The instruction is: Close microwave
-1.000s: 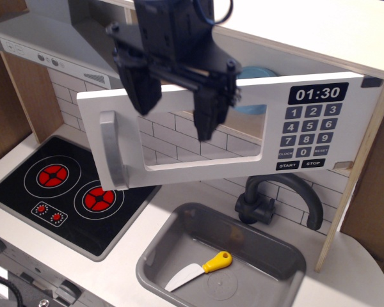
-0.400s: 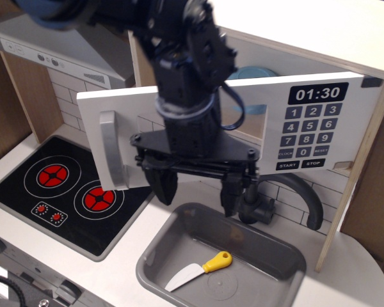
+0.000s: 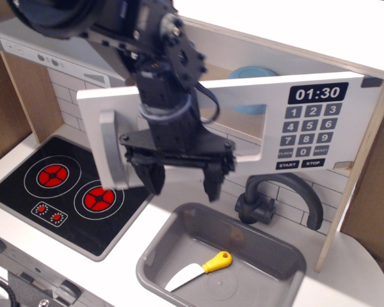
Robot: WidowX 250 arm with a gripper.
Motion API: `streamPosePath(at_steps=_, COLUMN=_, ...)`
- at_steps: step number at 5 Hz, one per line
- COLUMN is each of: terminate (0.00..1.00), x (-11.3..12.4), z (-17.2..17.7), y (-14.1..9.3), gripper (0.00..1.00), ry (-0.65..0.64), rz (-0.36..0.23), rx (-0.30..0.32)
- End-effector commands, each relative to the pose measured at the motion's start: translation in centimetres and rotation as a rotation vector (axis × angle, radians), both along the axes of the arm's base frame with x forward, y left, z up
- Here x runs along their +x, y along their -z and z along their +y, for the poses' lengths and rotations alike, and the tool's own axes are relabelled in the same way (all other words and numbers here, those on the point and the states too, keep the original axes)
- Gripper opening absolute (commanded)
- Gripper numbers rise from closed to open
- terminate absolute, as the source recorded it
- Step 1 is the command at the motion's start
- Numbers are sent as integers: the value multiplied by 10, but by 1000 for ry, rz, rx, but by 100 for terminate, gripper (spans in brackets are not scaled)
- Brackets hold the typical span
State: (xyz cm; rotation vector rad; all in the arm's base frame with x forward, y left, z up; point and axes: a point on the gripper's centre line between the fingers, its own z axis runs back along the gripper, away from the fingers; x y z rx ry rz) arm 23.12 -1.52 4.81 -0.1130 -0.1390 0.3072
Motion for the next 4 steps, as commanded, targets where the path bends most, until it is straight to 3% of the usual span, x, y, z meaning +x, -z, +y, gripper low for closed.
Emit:
streamPosePath(at_steps=1, terminate=0, x=42, z=40, y=-23, gripper=100, ry=9, rz=-160, rx=4)
streamPosePath(at_steps=3, terminate=0, x=71, z=60, y=-25, gripper=100, ry=123, rz=-318, rx=69)
streamPosePath(at_steps=4, terminate=0, x=83, z=64, y=-23, gripper=100, ry=173, rz=-335, rx=74)
